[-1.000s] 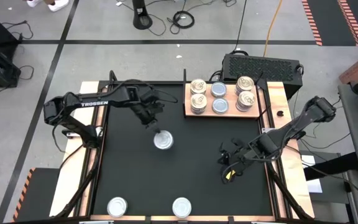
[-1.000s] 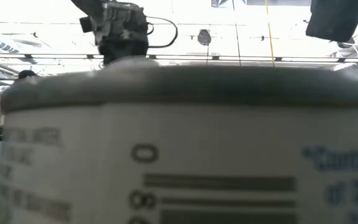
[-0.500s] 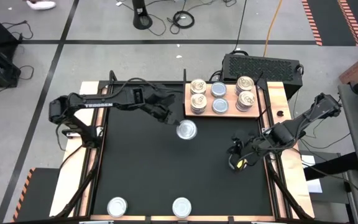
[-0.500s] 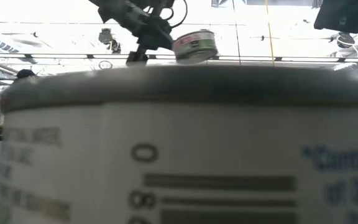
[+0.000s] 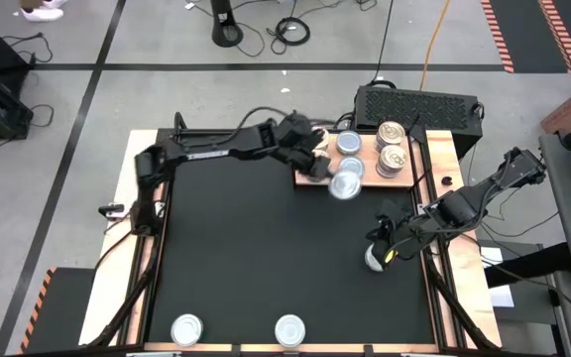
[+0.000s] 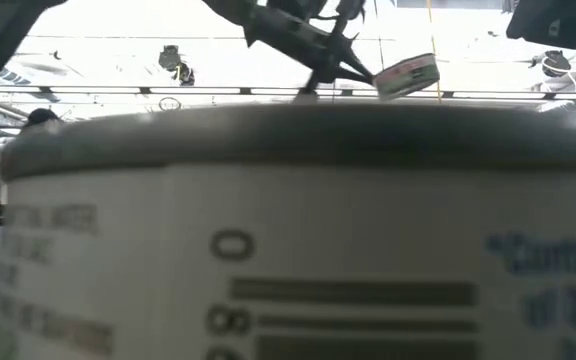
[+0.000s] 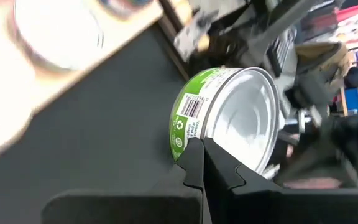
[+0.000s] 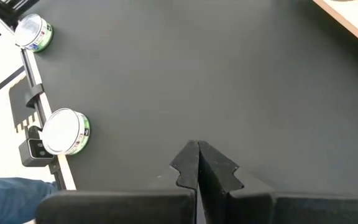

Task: Stack canned seafood by type on shelf
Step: Stack the green tuna can on top of the other green tuna can on the shelf

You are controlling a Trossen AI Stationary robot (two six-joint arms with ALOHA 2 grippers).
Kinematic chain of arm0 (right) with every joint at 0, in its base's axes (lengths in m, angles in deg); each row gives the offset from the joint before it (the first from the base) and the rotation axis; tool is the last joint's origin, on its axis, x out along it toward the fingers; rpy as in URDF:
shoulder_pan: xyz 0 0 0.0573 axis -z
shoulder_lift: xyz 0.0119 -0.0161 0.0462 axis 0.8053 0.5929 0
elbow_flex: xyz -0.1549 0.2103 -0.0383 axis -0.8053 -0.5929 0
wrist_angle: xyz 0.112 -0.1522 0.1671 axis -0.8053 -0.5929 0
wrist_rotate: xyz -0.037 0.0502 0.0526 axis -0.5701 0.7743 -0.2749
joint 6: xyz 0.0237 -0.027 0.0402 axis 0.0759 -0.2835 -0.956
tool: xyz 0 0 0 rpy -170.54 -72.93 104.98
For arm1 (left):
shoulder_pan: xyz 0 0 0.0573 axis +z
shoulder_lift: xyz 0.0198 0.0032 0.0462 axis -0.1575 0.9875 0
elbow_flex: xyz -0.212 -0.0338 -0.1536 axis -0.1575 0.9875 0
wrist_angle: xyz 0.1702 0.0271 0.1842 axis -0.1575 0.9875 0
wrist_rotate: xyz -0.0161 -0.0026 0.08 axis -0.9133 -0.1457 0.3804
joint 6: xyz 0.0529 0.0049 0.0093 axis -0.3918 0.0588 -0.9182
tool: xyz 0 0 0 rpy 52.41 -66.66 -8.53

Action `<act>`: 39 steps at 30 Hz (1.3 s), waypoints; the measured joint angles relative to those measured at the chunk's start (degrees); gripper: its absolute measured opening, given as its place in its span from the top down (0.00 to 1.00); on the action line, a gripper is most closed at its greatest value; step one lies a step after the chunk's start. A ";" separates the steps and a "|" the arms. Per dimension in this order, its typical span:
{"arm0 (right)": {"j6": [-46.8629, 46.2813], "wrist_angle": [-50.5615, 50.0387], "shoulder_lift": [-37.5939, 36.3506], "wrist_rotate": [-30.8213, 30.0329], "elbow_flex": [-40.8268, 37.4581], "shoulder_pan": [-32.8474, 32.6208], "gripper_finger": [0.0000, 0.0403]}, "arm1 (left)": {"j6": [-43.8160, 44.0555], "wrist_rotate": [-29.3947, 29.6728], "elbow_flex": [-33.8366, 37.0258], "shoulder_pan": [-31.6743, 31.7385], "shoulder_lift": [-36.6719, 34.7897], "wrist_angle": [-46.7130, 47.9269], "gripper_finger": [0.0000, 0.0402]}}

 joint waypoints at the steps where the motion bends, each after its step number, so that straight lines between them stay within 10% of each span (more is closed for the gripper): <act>1: 0.00 -0.08 -0.10 0.02 0.00 0.00 1.00 | -0.55 -0.15 -2.87 0.61 1.76 0.70 1.00; 13: -0.92 -0.76 -0.53 0.39 0.00 0.00 1.00 | -7.88 -3.36 -33.25 6.01 22.06 7.40 1.00; 39: -10.40 -1.15 -0.55 1.67 0.00 0.05 1.00 | -19.60 -6.32 -32.31 16.96 28.33 -3.39 1.00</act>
